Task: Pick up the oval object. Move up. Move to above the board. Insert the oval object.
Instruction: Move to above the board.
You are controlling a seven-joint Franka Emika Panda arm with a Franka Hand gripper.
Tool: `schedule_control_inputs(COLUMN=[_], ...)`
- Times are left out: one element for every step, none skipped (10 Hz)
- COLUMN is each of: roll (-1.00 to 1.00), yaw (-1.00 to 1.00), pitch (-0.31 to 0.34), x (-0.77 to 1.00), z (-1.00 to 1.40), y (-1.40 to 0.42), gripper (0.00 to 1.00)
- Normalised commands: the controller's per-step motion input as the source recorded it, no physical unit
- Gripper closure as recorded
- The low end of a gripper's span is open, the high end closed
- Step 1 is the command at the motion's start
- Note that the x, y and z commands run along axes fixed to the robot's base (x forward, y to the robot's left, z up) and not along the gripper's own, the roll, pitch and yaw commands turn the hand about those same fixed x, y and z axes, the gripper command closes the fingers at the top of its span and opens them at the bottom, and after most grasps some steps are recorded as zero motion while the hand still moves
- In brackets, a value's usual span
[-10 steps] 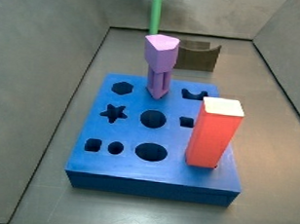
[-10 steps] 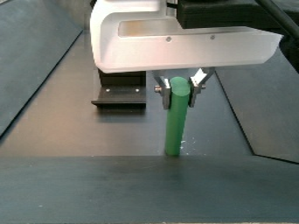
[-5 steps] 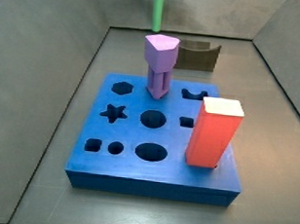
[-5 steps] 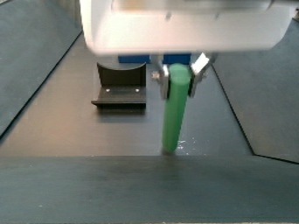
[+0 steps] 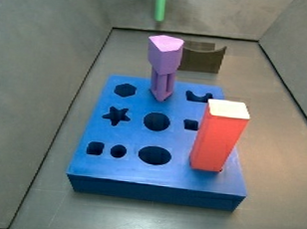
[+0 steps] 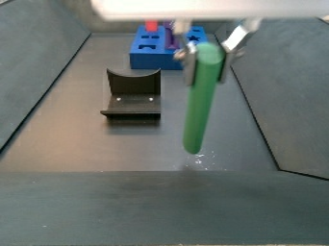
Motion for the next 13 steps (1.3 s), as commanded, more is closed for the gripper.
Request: schedule_control_inputs(roll=[-0.27, -0.21, -0.17, -0.13, -0.08, -0.04, -0.03, -0.01, 0.0, 0.44, 0.45, 0.38, 0.18], yaw=[0.0, -0.01, -0.02, -0.02, -0.02, -0.02, -0.01, 0.0, 0.0, -0.59, -0.53, -0.34, -0.17], pitch=[-0.246, -0.18, -0.109, -0.041, 0.016, 0.06, 0.073, 0.101, 0.107, 0.624, 0.577, 0.411, 0.186], x=[-0.31, -0.27, -0.24, -0.21, -0.17, -0.1, -0.06, -0.03, -0.01, 0.05, 0.05, 0.05, 0.04], z=[1.0, 1.0, 1.0, 1.0, 0.93, 0.69, 0.57, 0.35, 0.2, 0.05, 0.05, 0.05, 0.05], y=[0.13, 0.11, 0.11, 0.1, 0.09, 0.06, 0.05, 0.03, 0.02, -1.0, -1.0, -1.0, -1.0], gripper=[1.0, 1.0, 1.0, 1.0, 1.0, 1.0, 1.0, 1.0, 1.0, 1.0, 1.0, 1.0, 1.0])
